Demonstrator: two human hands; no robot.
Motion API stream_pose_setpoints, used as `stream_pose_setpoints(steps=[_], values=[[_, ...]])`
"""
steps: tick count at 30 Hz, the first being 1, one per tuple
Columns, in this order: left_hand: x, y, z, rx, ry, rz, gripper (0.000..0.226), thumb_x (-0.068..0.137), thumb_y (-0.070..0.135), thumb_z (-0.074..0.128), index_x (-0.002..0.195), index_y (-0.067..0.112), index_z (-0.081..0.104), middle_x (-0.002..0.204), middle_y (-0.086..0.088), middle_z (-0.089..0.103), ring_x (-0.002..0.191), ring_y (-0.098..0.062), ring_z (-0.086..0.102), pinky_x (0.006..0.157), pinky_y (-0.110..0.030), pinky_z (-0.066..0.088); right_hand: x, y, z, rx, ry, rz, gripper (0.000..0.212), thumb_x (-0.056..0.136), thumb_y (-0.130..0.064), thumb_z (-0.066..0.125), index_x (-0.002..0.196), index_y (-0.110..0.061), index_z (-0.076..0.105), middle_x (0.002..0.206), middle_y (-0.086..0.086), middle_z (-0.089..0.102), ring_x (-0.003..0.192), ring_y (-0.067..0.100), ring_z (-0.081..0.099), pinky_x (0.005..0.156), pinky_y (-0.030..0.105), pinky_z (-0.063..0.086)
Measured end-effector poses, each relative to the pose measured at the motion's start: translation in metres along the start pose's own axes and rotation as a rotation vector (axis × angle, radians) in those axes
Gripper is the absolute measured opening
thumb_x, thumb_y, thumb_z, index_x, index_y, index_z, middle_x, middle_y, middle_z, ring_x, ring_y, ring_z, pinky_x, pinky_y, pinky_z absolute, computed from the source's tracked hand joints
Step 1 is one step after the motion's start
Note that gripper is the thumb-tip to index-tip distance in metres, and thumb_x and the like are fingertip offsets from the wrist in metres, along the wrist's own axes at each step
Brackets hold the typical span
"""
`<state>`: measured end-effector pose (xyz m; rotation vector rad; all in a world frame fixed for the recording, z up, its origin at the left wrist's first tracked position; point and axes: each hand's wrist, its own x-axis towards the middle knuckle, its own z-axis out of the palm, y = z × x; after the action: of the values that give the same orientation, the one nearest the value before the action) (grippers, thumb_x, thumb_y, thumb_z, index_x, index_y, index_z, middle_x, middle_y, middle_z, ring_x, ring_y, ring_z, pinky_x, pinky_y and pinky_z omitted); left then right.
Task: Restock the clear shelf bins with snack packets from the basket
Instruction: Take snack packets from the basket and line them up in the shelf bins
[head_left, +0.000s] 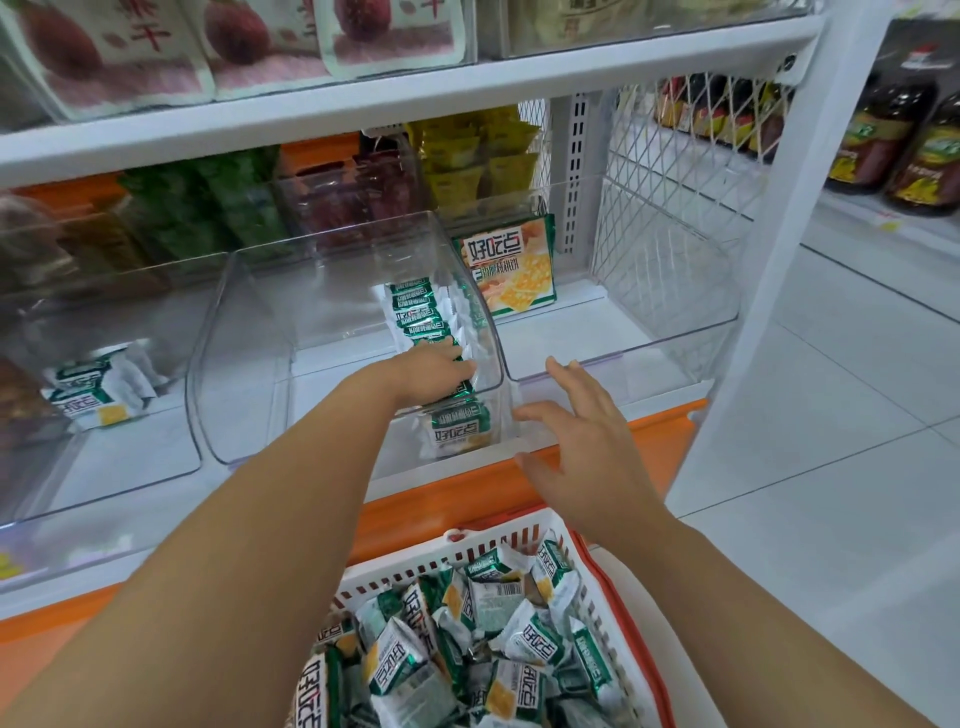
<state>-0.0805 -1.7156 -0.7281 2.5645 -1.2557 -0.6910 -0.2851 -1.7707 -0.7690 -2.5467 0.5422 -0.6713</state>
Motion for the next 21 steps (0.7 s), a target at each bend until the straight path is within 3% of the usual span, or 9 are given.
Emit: stream_pose_setpoints(steps=[3,6,10,11,13,15,19,21], values=[[-0.015,0.001,0.002,-0.094,0.099,-0.001,0.037,0.102,0.031,0.035,0.123,0.004,0.050,0.135,-0.017,0.048,0.119,-0.030,0.046,0.095,-0.035,0.036,-0.005,-0.002,0.000,0.038,-0.007,0.005,0.036,0.085,-0.021,0.064,0.121,-0.018,0.062,0.156,0.004,0.021,0.145,0.020,0.011,0.114,0.036,0.014],[-0.049,0.008,0.005,-0.087,0.312,0.023,0.041,0.100,0.027,0.041,0.140,0.016,0.044,0.146,-0.005,0.042,0.126,-0.024,0.045,0.096,-0.028,0.036,-0.012,-0.010,0.004,0.079,0.110,-0.045,0.027,0.081,-0.012,0.062,0.107,-0.014,0.068,0.146,0.011,0.041,0.137,0.025,0.032,0.109,0.040,0.027],[-0.114,0.012,0.025,-0.171,0.668,0.165,0.030,0.097,0.020,0.048,0.125,0.023,0.059,0.129,0.007,0.057,0.084,-0.009,0.055,0.076,-0.015,0.036,-0.022,-0.029,0.005,0.111,0.099,-0.120,0.021,0.086,-0.009,0.061,0.103,-0.018,0.069,0.114,-0.003,0.064,0.108,0.014,0.055,0.097,0.031,0.041],[-0.129,0.010,0.034,-0.191,0.688,0.185,0.027,0.097,0.018,0.049,0.121,0.022,0.061,0.123,0.009,0.060,0.079,-0.002,0.051,0.073,-0.010,0.035,-0.026,-0.033,0.008,0.133,0.018,-0.105,0.021,0.088,-0.011,0.060,0.106,-0.018,0.068,0.109,-0.006,0.065,0.101,0.010,0.057,0.092,0.021,0.042],[-0.156,0.000,0.052,-0.240,0.654,0.168,0.024,0.097,0.017,0.049,0.116,0.022,0.064,0.114,0.011,0.063,0.085,0.002,0.053,0.075,-0.008,0.038,-0.034,-0.037,0.017,0.161,-0.207,-0.029,0.021,0.092,-0.017,0.056,0.110,-0.019,0.066,0.102,-0.011,0.064,0.090,0.003,0.057,0.075,0.005,0.040],[-0.174,-0.019,0.073,-0.287,0.579,0.079,0.023,0.096,0.018,0.050,0.114,0.022,0.065,0.108,0.011,0.064,0.094,-0.003,0.058,0.081,-0.018,0.045,-0.045,-0.037,0.030,0.102,-0.442,0.018,0.021,0.093,-0.022,0.055,0.112,-0.018,0.065,0.100,-0.009,0.064,0.086,0.005,0.058,0.069,0.012,0.044],[-0.198,-0.067,0.115,-0.224,0.446,-0.132,0.028,0.096,0.019,0.048,0.120,0.023,0.062,0.118,0.005,0.063,0.103,-0.015,0.060,0.087,-0.030,0.050,-0.064,-0.039,0.055,-0.044,-0.790,0.040,0.029,0.094,-0.023,0.053,0.121,-0.016,0.061,0.117,0.002,0.064,0.100,0.016,0.059,0.087,0.027,0.046],[-0.208,-0.096,0.134,-0.170,0.355,-0.225,0.029,0.096,0.021,0.047,0.122,0.024,0.060,0.128,0.003,0.058,0.105,-0.017,0.059,0.088,-0.030,0.049,-0.071,-0.043,0.068,-0.080,-0.904,0.056,0.031,0.094,-0.025,0.054,0.123,-0.017,0.058,0.118,0.003,0.062,0.102,0.019,0.059,0.088,0.030,0.047]])
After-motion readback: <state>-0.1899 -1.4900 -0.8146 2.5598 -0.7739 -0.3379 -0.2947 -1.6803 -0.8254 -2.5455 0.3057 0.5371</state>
